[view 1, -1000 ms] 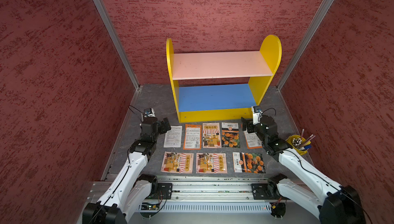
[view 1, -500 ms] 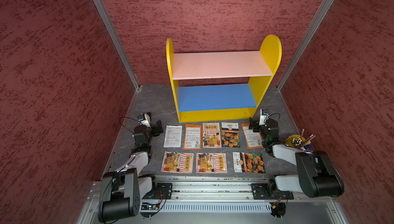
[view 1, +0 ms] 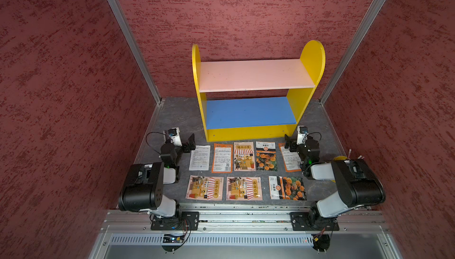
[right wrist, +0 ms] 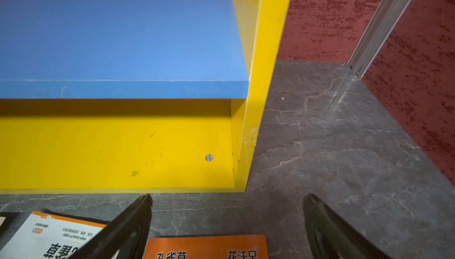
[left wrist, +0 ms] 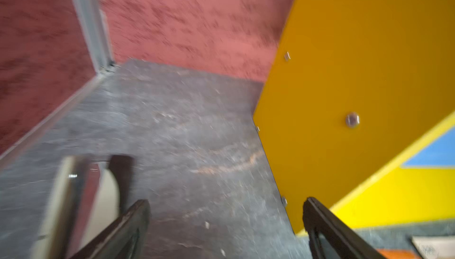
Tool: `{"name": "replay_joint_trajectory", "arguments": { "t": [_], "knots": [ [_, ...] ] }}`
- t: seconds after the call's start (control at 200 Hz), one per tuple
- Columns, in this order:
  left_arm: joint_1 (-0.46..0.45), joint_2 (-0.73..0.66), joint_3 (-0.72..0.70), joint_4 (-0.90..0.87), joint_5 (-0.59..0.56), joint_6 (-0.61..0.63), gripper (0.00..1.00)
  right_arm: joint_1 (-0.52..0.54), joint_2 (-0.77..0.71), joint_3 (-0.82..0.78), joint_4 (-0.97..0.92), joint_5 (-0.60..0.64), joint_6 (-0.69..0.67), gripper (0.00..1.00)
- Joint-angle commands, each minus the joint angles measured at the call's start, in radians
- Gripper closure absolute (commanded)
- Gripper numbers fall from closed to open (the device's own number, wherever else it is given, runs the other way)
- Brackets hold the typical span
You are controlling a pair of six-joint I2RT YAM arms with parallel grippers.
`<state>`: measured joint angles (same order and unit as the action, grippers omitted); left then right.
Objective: Take the seed bag off the shelf
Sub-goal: Reset both arms
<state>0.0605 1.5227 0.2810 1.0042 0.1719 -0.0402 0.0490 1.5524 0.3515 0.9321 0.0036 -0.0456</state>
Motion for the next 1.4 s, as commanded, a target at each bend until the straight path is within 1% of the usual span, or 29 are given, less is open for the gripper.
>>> {"name": "replay_joint_trajectory", "arguments": {
  "t": [0.0,0.04,0.09,0.125,0.165,0.21,0.25,0.296,0.336,1.393],
  "knots": [
    [-0.045,0.024,0.055,0.005,-0.085,0.096,0.00,-0.007,-0.004,0.018,0.018,0.009,-0.002,0.02],
    [-0.047,0.000,0.077,-0.087,-0.135,0.072,0.00,-0.007,-0.002,0.017,0.022,0.009,-0.001,0.02],
    [-0.041,0.021,0.091,-0.073,-0.140,0.067,0.00,-0.006,-0.003,0.017,0.021,0.008,-0.001,0.02],
    [-0.039,0.005,0.096,-0.113,-0.138,0.063,0.00,-0.006,-0.003,0.018,0.020,0.009,0.000,0.02],
    [-0.037,0.019,0.091,-0.075,-0.132,0.067,0.00,-0.007,-0.003,0.018,0.021,0.009,-0.002,0.02],
    [-0.037,0.008,0.097,-0.111,-0.131,0.062,0.00,-0.006,-0.003,0.018,0.019,0.010,-0.001,0.02],
    [-0.033,0.018,0.094,-0.084,-0.124,0.065,0.00,-0.006,-0.002,0.018,0.021,0.010,-0.001,0.01],
    [-0.033,0.010,0.098,-0.108,-0.124,0.061,0.00,-0.006,-0.002,0.018,0.019,0.008,-0.001,0.01],
    [-0.033,0.017,0.095,-0.089,-0.123,0.064,0.00,-0.006,-0.003,0.018,0.019,0.009,-0.001,0.01],
    [-0.033,0.014,0.096,-0.096,-0.121,0.063,0.00,-0.006,-0.002,0.018,0.019,0.008,-0.001,0.01]
  ]
}}
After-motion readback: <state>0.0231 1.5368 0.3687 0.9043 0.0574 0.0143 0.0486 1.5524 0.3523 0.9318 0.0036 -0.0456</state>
